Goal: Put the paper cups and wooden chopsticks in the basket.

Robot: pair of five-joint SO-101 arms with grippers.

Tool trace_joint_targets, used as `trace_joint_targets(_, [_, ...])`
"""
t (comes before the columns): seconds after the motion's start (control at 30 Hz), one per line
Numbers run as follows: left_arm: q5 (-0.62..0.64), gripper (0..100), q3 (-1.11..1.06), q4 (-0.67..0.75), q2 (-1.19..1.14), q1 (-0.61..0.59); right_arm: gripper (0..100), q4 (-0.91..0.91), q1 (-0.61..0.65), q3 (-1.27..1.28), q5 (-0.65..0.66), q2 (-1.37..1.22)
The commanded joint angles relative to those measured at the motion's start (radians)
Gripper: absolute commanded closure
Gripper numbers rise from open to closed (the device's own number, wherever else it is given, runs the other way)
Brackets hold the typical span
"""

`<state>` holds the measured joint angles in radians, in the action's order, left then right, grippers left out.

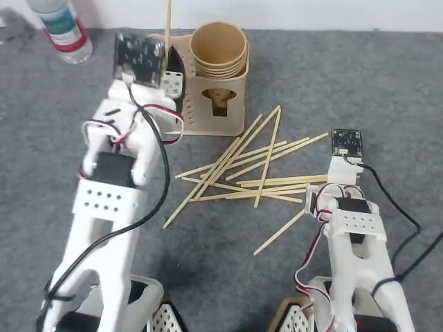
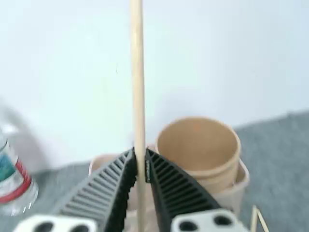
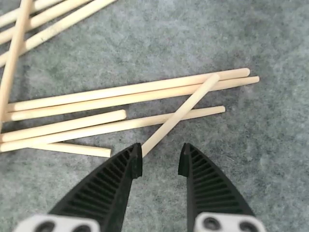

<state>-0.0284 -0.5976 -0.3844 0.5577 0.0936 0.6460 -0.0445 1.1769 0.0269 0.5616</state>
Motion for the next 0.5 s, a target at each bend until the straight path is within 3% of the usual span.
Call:
trace_joint_targets(0.0, [0.014,99,-0.104,0.275,0.017,-0.035,85.8,-0.016,0.005,-0.005,0.015,0.028])
trace_joint_targets(0.2, [0.169,99,-0.041,0.399,-0.233,-0.137,85.8,-0.018,0.042,-0.005,0.017,0.028])
trace_joint_targets(0.47, [0.172,99,0.019,0.399,-0.379,-0.127,85.8,-0.018,0.044,-0.005,0.017,0.028])
